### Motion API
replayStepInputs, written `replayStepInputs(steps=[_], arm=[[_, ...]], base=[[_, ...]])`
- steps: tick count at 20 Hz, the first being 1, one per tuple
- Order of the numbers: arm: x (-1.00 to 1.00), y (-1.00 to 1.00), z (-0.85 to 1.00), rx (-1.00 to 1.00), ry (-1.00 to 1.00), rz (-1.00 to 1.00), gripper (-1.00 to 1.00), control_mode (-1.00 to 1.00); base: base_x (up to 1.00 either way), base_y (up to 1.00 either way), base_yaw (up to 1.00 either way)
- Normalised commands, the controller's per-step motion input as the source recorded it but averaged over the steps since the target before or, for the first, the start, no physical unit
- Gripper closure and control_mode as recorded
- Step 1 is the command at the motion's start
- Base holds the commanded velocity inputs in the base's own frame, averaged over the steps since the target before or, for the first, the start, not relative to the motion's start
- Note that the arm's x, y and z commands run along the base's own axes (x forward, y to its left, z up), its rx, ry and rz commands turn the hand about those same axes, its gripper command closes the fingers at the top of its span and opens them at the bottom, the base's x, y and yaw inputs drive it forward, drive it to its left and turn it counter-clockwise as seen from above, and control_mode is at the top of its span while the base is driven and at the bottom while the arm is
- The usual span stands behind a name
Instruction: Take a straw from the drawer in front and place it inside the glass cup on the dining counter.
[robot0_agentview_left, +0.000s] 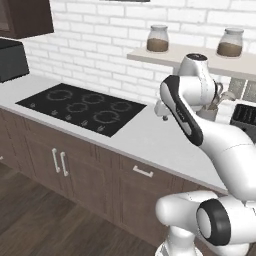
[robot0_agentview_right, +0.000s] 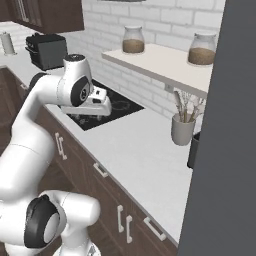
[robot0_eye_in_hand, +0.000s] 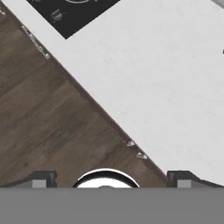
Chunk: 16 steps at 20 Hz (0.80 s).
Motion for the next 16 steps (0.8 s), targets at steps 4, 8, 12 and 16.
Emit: replayStepInputs(steps=[4, 8, 12, 16], arm=[[-0.03, -0.02, 0.0, 0.0, -0.06, 0.2, -1.0, -1.0], [-0.23, 0.48, 0.0, -0.15, -0.19, 0.09, -1.0, -1.0], [-0.04, 0.73, -0.06, -0.28, -0.25, 0.0, -1.0, -1.0], [0.0, 0.57, -0.3, -0.32, -0.19, 0.0, -1.0, -1.0]], base=[[0.0, 0.0, 0.0], [0.0, 0.0, 0.0], [0.0, 0.0, 0.0], [0.0, 0.0, 0.0]])
